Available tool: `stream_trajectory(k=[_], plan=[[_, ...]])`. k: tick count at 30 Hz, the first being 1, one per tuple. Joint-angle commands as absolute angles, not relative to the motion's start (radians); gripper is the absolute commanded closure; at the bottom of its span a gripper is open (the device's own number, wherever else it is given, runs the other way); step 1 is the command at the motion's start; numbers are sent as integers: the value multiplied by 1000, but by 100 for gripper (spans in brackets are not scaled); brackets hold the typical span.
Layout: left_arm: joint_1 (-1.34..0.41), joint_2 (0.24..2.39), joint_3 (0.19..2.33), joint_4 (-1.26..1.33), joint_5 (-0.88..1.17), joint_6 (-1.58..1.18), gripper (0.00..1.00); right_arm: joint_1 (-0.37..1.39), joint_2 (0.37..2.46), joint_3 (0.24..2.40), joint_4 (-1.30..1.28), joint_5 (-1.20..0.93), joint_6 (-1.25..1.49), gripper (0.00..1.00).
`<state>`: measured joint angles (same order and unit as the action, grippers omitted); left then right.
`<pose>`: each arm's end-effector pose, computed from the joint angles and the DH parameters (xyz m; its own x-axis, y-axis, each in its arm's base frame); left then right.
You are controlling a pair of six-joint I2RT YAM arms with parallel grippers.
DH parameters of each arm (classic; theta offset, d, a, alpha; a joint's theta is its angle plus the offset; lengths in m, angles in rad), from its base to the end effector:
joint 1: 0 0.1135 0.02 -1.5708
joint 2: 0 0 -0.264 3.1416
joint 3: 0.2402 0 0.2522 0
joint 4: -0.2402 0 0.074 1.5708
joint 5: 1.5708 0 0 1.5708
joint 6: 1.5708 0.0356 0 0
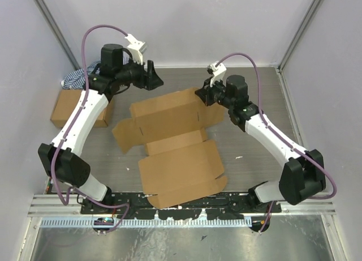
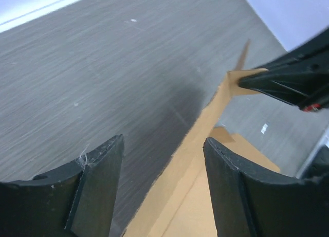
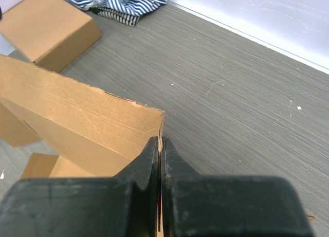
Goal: Fold the paper box
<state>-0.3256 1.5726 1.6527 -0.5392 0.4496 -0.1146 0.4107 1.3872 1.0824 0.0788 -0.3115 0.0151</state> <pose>0.3313 -0.1282 0.4099 -0.4923 0.0575 -0.8686 0.6049 0.7401 -0.2938 0.2969 0.1412 0.3326 -0.2153 -0.0781 -0.9734 -0.6507 0.7547 0.0834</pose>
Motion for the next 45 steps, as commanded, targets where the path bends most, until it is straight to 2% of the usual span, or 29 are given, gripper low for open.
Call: stream_trajectory(k=[1,9,19,25,27,30,31,35,41,45], plan=[[-328,1563,1610,-519,745,-43,30,417,1316,1059,140,-439,-28,98],[-328,1577,1534,-563,898,-32,30,417,1264,1043,87,-459,-50,97],[-363,1529,1453,-651,773,23,35,419,1301,1089,13,-440,-28,96],[-456,1526,1462,-760,549,102,46,419,1323,1097,0,-396,-3,94],[-487,1531,1470,-780,478,118,53,419,1335,1108,-16,-385,0,92],[-510,1547,1496,-806,399,124,70,419,1348,1133,-47,-367,10,83],[-517,1551,1504,-813,373,125,74,419,1352,1143,-63,-349,19,77],[-541,1554,1521,-821,250,138,87,419,1362,1177,-107,-256,59,68],[-586,1517,1524,-821,71,155,93,405,1338,1206,-106,-74,99,62],[-658,1478,1508,-813,-75,204,96,331,1368,1226,-90,59,163,61]])
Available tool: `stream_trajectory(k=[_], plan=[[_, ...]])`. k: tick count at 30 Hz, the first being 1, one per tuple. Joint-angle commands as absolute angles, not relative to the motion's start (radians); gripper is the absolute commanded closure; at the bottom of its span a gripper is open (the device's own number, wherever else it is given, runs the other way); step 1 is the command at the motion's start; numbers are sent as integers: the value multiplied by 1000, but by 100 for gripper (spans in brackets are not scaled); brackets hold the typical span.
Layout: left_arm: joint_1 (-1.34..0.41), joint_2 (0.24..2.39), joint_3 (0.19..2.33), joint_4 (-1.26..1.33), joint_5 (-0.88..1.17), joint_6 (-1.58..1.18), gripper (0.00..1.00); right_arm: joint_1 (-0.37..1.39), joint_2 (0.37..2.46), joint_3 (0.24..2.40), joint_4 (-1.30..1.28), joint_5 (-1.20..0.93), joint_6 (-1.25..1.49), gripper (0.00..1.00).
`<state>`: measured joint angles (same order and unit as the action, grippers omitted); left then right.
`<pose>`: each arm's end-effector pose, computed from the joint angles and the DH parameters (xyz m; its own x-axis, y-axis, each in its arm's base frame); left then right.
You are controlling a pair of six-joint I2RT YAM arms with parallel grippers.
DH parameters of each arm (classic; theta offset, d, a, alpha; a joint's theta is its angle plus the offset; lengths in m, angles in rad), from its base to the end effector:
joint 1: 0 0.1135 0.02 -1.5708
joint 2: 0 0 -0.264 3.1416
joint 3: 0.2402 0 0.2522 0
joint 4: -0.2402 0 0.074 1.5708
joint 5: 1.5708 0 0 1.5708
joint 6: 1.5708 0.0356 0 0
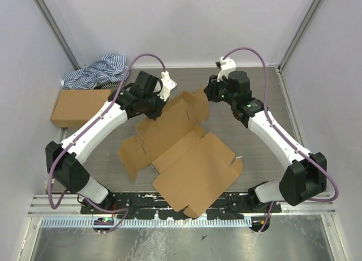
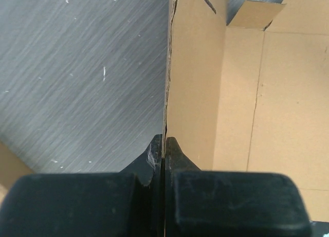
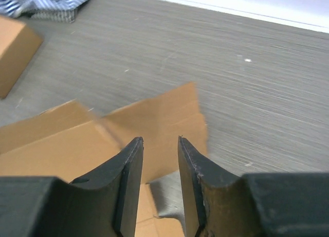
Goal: Fold the paper box
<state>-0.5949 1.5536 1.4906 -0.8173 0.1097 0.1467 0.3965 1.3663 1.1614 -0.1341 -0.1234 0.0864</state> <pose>0.2739 -0.1901 0.3376 -0.5418 0.5420 -0.6424 0.7015 0.7126 0.0096 0.2949 0.1282 0.3445 -0.3479 -0.0528 -0.9360 -0.4620 0.8784 0.1222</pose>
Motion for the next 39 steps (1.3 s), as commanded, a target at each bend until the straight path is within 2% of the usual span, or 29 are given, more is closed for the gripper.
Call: stream_trajectory(k=[1,6,12,16,22,28,33,39], plan=[[-679,1466,1497,-798,-106,218,97,302,1389,1236,-90,62,181,61],[-790,1362,1383,-643,-200,317,99,158,1538,1300,-86,-40,267,65],[-835,1284,1278,-471,-81,432,100,66,1749,1415,-48,-254,270,68],[-839,1333,1273,-459,-70,478,100,44,1871,1482,-32,-488,245,70],[-850,1487,1357,-522,-164,498,100,44,1874,1356,110,-741,263,73],[-905,1563,1397,-525,-307,526,100,44,1796,1209,88,-784,202,73],[-941,1592,1401,-511,-442,543,100,44,1723,1102,86,-738,171,73],[-945,1642,1415,-495,-607,542,100,44,1711,1111,54,-694,182,73]])
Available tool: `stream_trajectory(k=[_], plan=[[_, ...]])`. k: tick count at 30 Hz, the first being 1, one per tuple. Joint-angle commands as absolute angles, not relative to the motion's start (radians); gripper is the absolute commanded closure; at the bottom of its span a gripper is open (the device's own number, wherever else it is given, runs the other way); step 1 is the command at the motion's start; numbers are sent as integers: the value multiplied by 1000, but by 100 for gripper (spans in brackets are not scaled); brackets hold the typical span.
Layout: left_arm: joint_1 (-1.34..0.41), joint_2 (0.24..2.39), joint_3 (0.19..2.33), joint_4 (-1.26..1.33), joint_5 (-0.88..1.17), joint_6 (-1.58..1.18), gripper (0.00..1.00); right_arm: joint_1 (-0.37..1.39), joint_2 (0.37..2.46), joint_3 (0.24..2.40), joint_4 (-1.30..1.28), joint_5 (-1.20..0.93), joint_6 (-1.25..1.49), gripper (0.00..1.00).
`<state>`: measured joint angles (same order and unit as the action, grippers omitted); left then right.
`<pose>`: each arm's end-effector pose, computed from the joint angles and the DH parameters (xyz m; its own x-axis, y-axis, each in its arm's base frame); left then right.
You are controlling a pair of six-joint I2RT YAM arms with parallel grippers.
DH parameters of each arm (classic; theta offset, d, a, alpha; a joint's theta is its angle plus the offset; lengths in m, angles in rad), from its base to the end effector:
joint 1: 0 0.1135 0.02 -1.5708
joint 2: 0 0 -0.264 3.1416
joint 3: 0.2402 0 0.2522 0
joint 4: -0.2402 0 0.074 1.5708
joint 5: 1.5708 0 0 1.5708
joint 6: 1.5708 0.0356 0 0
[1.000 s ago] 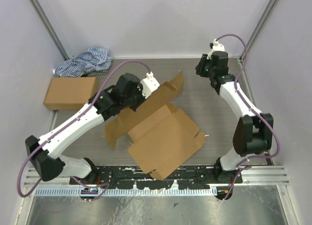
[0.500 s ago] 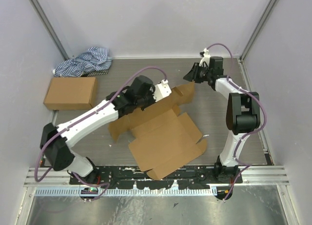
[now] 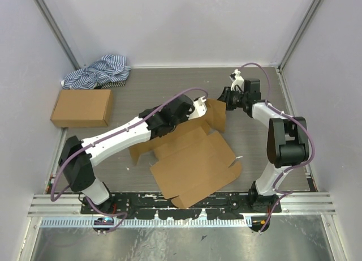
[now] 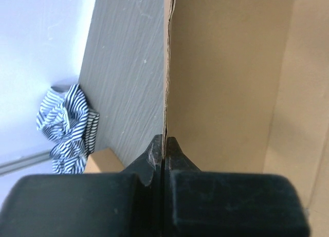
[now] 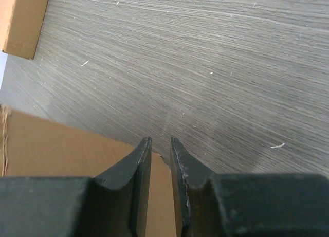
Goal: Fold the paper box
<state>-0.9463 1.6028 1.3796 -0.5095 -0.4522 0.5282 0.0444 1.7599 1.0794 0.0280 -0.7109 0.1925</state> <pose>0.2228 -0.2825 0.3107 -0.0657 0.8665 -0.4948 0.6633 0.4084 0.6271 0.3766 0.0400 0.2040 -0.7009 0.1140 -0.7041 -0.4253 0.7256 0.5409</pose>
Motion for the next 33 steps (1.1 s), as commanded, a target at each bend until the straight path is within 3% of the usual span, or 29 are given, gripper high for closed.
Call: stream_trajectory(k=[1,13,33], plan=[[-946,1654,1423,-497,-622,540,100,44,1713,1121,50,-695,188,73],[-946,1706,1456,-500,-686,502,100,62,1663,1095,17,-716,226,73],[-1054,1577,1374,-495,-662,443,100,102,1590,1035,-78,-777,132,75]])
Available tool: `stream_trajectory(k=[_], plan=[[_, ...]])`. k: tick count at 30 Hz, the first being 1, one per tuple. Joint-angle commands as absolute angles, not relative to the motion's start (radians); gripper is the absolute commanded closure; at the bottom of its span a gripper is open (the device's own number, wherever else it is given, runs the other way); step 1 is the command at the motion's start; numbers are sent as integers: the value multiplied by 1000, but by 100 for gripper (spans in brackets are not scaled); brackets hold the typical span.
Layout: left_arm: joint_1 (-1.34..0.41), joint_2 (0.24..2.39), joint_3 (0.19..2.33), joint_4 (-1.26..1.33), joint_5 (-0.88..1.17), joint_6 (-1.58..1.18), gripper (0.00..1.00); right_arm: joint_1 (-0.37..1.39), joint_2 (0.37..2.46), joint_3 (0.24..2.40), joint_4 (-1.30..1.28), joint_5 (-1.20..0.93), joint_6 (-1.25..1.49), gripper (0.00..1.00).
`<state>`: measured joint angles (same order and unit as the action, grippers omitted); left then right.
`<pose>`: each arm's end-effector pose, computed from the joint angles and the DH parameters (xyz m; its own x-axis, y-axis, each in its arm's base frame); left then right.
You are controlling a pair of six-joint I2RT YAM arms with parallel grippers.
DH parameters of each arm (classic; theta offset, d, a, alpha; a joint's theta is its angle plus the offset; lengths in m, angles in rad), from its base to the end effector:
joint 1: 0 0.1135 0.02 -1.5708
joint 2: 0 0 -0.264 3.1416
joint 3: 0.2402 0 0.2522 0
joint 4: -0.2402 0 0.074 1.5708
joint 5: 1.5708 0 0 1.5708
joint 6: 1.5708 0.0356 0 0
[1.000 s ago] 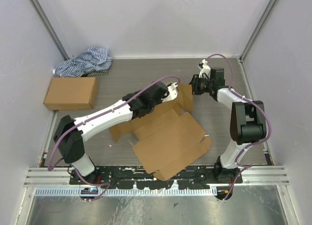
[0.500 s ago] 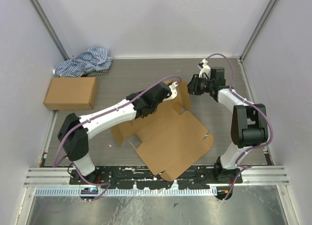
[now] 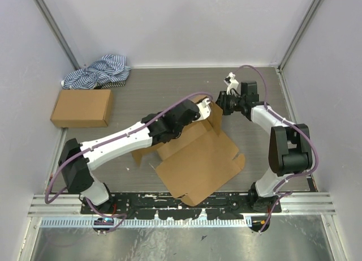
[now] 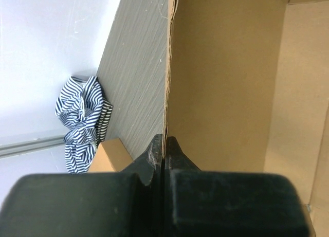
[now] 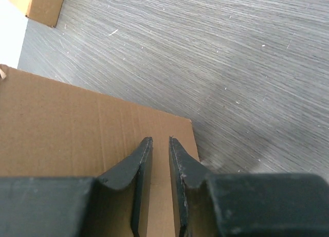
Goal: Fold the paper box
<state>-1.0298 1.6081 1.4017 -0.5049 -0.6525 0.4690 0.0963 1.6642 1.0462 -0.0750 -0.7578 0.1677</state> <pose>0.2036 -0.2969 0.3191 -0.0991 0.8623 -0.4966 0.5482 0.4638 0.6960 0.3519 0.0586 0.2195 -0.7265 0.0516 -0.6852 -0.4817 0.6730 0.5613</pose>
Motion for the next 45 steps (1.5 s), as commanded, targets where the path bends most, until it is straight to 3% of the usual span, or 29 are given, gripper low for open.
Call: stream_trajectory(k=[1,14,24,37,45], plan=[[-1063,1578,1367,-497,-668,442,100,104,1582,1026,-80,-774,125,75],[-1118,1626,1329,-540,-699,393,100,105,1503,832,31,-791,106,68],[-1166,1693,1324,-597,-845,416,100,104,1485,838,6,-743,76,63],[-1241,1697,1284,-546,-910,458,99,102,1557,903,15,-720,85,64],[-1272,1685,1313,-572,-890,395,86,103,1594,909,15,-730,92,65]])
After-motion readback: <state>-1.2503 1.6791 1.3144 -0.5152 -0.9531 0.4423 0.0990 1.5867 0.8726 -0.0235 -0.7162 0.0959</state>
